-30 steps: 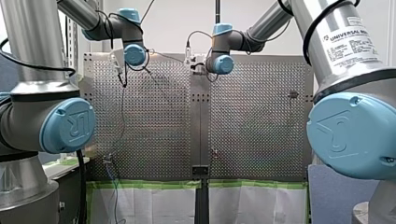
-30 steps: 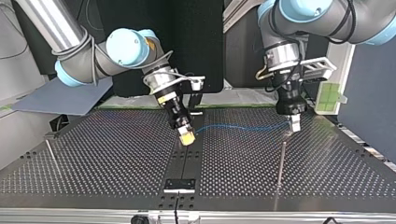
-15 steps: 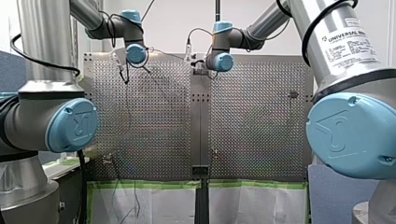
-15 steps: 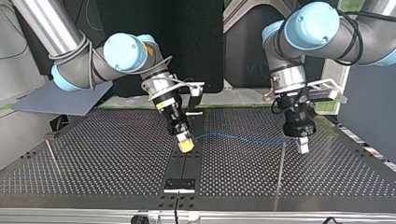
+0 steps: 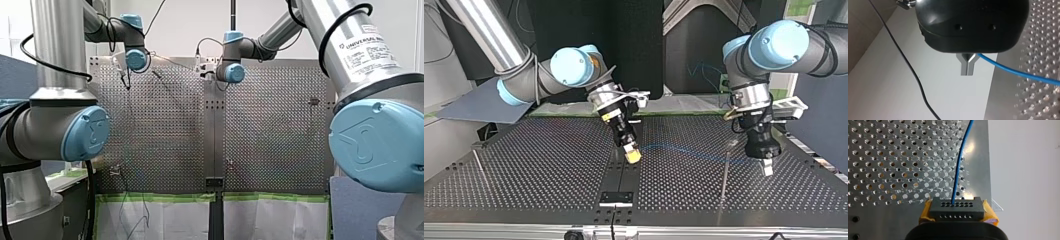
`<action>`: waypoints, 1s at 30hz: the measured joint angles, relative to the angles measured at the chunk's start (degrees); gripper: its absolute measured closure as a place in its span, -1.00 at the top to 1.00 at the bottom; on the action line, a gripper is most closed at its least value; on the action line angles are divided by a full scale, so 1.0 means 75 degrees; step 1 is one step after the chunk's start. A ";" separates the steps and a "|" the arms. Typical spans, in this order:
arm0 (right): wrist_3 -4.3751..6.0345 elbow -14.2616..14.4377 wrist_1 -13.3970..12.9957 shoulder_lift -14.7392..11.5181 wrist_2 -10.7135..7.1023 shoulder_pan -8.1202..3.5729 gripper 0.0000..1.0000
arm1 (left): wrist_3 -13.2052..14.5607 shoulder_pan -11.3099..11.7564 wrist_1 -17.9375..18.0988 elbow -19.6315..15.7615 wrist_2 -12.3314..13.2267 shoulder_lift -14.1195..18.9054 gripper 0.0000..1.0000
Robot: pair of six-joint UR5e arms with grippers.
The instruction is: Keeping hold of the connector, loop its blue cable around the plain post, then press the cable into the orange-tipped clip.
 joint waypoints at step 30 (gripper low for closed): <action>-0.0002 -0.0330 -0.0077 0.0486 0.0132 0.0205 -1.00 | -0.0123 0.0902 0.0282 0.0427 0.1224 -0.1451 -1.00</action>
